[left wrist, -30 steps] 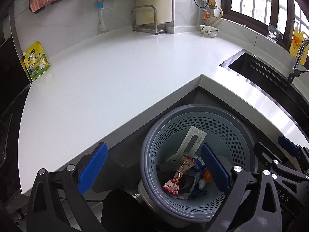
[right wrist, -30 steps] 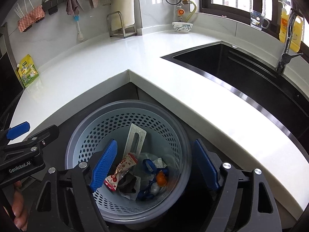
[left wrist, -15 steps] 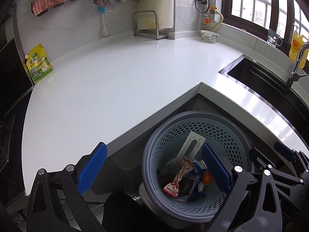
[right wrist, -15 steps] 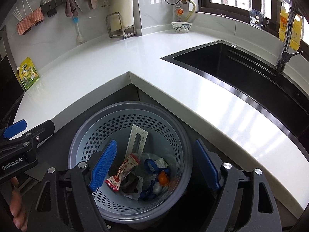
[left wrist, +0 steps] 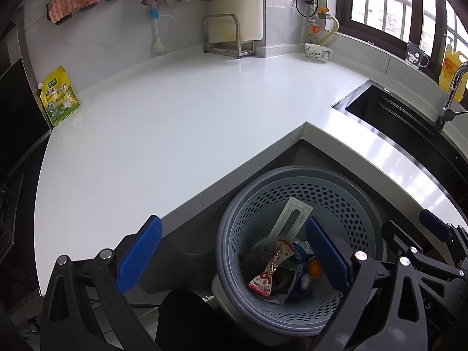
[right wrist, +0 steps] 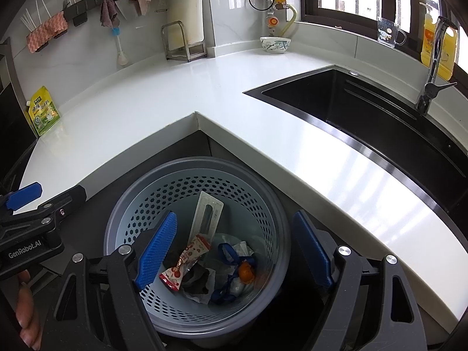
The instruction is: Collect trash
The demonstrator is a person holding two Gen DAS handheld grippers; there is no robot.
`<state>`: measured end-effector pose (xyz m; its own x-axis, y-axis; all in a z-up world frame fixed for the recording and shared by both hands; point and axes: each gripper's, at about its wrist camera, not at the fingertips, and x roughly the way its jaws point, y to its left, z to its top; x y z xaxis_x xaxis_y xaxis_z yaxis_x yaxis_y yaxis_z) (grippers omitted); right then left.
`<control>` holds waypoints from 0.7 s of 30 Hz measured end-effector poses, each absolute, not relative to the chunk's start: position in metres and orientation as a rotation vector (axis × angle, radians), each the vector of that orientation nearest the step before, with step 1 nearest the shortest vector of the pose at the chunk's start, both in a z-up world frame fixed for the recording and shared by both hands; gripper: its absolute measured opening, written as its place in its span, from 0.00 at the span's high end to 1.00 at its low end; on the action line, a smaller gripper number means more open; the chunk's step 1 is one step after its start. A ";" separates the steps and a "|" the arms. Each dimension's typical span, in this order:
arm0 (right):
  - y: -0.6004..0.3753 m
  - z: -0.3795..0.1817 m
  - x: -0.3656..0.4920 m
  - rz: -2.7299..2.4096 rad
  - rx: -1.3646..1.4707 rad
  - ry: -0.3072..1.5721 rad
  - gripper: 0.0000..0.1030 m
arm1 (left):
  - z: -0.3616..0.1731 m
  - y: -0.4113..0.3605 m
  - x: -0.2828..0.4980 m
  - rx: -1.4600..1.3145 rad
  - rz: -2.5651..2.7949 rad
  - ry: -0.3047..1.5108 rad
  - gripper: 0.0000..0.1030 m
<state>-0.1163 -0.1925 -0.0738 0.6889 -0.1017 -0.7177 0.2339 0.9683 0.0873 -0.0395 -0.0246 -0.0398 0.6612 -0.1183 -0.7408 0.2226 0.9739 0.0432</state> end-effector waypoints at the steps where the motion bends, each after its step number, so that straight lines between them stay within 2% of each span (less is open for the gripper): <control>1: -0.193 -0.074 -0.116 -0.188 0.177 0.789 0.24 | -0.040 -0.025 -0.039 0.135 -0.193 0.826 0.06; 21: -0.193 -0.074 -0.117 -0.187 0.177 0.788 0.24 | -0.042 -0.022 -0.037 0.133 -0.175 0.849 0.06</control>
